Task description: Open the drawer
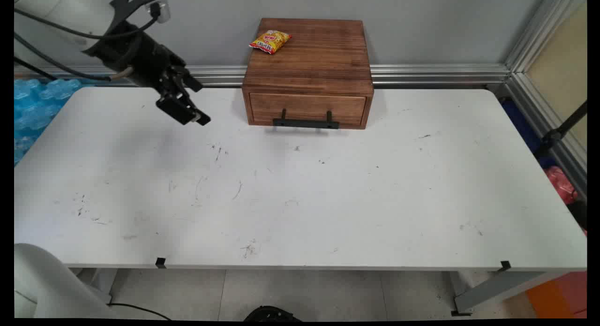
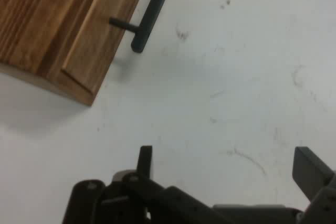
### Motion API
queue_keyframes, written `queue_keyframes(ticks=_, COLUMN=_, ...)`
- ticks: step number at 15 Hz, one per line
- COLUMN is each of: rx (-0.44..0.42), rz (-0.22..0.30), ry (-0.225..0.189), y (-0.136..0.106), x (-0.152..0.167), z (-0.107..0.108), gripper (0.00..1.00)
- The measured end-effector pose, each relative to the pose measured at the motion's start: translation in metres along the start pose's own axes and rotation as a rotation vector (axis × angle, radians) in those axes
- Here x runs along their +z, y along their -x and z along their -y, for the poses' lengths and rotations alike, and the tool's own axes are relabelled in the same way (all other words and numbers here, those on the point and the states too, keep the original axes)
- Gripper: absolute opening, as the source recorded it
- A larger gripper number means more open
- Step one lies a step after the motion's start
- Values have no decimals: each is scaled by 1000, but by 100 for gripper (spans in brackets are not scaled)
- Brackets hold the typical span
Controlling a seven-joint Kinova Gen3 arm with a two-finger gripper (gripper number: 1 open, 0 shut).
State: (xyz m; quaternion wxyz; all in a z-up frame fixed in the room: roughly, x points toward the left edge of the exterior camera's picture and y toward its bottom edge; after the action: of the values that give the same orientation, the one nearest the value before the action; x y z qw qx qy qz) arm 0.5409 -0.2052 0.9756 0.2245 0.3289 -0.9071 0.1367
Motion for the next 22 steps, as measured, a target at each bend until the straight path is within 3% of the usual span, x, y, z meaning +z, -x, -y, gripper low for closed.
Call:
queue_keyframes(ticks=3, rx=20, rz=-20, ry=-2, y=-17, x=13, z=2, gripper=100)
queue_keyframes(ticks=15, rx=128, rz=-12, ry=-53, y=-88, x=99, z=7, gripper=100)
queue_keyframes(ticks=22, rx=222, rz=-2, ry=-44, y=-117, x=158, z=8, gripper=100)
